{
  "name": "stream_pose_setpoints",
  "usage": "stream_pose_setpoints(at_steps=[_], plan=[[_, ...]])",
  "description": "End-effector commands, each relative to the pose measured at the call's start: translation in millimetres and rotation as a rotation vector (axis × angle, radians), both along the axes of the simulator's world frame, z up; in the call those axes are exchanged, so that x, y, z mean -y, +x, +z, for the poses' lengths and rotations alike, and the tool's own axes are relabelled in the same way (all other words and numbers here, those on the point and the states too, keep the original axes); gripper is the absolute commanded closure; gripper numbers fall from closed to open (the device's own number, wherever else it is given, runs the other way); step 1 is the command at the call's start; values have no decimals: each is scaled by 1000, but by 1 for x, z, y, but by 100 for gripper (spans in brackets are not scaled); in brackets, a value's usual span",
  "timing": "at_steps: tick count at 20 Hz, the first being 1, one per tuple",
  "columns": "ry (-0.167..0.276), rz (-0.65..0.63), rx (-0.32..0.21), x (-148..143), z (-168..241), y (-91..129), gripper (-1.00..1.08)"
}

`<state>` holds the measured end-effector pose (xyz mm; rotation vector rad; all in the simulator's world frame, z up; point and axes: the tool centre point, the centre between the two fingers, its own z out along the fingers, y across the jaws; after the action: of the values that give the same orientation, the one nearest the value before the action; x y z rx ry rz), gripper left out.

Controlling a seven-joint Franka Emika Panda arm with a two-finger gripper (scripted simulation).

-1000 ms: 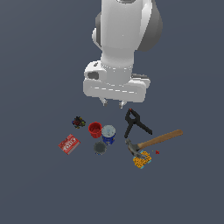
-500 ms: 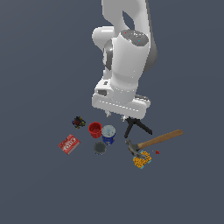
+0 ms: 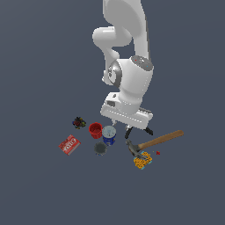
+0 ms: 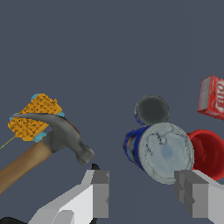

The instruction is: Pick up a designated object from a clutter of objects.

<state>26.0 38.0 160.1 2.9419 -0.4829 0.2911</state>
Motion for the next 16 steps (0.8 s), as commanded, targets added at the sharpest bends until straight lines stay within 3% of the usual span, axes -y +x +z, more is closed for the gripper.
stream_pose_setpoints(at_steps=[1, 16], plan=[[0, -17, 17, -7, -16, -3, -20], [44, -81, 79, -45, -94, -33, -20]])
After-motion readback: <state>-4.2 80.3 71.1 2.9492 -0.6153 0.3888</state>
